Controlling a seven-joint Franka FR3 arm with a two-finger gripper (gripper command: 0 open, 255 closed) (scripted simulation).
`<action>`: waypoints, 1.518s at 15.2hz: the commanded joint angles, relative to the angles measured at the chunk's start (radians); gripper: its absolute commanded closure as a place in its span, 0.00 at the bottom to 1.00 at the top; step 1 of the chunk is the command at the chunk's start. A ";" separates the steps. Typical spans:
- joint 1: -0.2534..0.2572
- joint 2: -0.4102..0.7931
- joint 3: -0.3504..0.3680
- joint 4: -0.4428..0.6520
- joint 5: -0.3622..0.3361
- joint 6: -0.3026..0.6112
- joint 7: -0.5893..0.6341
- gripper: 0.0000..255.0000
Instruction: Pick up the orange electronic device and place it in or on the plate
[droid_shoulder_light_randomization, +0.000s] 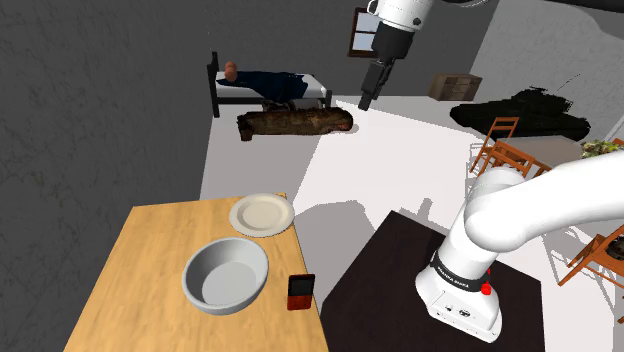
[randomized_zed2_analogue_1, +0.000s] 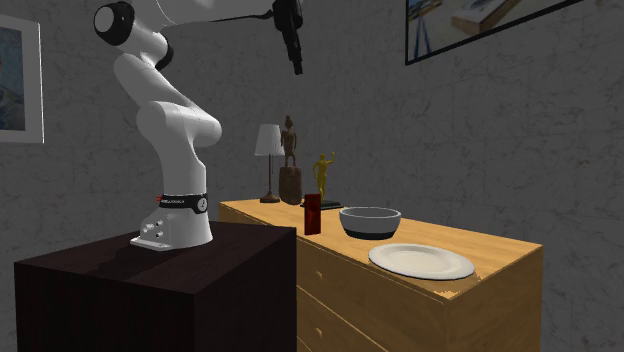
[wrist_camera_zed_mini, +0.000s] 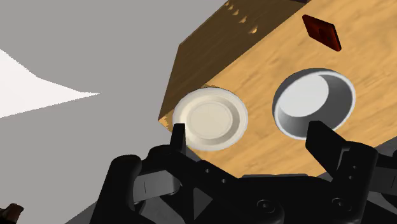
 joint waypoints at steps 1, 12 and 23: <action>0.000 0.000 0.000 0.000 0.000 0.000 0.000 0.00; 0.070 0.001 0.168 -0.272 0.107 0.218 0.138 0.00; 0.153 0.176 0.374 -0.427 0.234 0.499 0.286 0.00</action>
